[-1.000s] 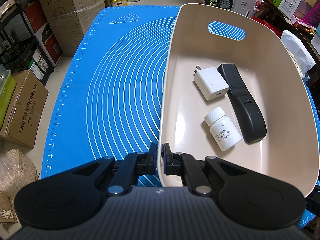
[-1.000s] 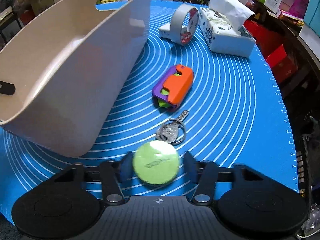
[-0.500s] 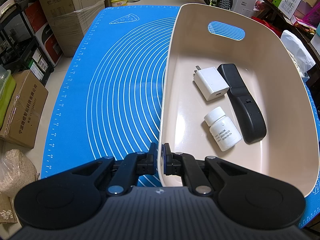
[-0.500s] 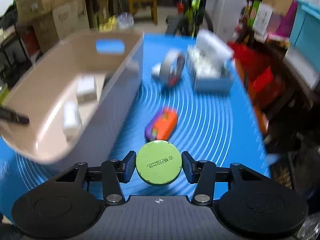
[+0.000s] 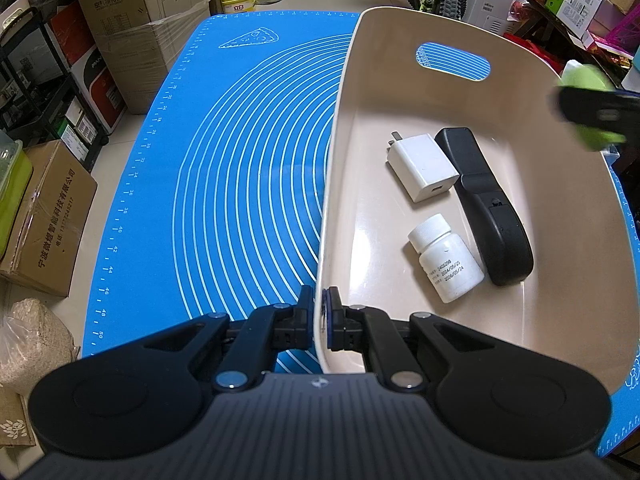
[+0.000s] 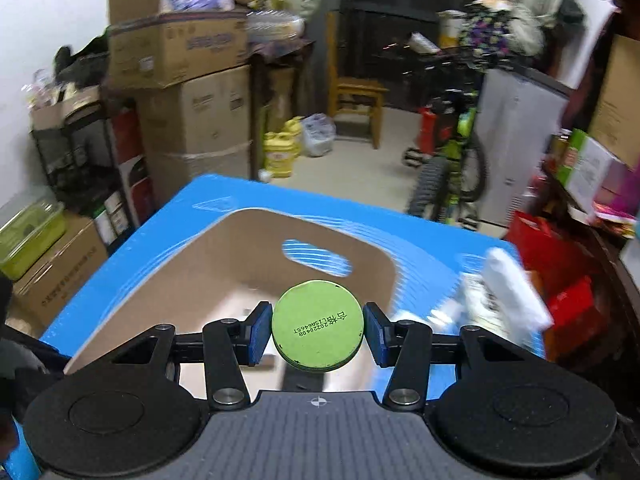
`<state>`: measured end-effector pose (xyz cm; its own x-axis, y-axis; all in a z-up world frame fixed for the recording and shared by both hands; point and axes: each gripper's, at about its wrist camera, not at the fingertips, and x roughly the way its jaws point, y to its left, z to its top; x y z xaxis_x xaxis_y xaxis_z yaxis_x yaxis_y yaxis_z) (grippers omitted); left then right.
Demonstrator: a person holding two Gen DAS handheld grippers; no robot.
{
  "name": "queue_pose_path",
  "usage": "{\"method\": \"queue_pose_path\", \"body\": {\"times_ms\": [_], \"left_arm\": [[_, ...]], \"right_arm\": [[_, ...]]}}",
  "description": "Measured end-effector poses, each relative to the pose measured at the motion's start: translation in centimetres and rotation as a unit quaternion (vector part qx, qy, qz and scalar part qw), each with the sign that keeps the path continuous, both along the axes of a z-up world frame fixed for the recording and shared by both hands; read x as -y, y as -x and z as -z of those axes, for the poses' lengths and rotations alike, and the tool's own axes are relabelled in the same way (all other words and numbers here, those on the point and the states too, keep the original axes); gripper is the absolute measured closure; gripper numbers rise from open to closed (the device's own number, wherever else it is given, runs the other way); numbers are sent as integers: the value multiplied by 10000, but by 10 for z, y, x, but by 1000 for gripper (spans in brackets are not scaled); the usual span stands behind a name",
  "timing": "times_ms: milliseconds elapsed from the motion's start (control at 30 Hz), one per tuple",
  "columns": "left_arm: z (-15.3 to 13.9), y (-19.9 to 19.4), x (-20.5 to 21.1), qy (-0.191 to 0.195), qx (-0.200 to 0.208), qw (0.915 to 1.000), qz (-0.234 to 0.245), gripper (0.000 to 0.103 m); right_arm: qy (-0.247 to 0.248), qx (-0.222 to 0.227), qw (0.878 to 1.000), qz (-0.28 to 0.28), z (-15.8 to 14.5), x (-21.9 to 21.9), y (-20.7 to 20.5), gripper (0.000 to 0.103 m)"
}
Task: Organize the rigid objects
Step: 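Carry the green tin into the bin and open the right tool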
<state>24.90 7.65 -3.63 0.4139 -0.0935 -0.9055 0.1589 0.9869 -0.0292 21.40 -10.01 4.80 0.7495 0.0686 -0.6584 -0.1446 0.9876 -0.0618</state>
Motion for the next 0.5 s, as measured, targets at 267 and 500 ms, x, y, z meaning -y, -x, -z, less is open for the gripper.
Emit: {"method": "queue_pose_path", "body": {"times_ms": [267, 500], "left_arm": [[-1, -1, -1, 4, 5, 10000, 17, 95], [0, -2, -1, 1, 6, 10000, 17, 95]], "right_arm": [[82, -737, 9972, -100, 46, -37, -43, 48], [262, -1408, 9897, 34, 87, -47, -66, 48]]}}
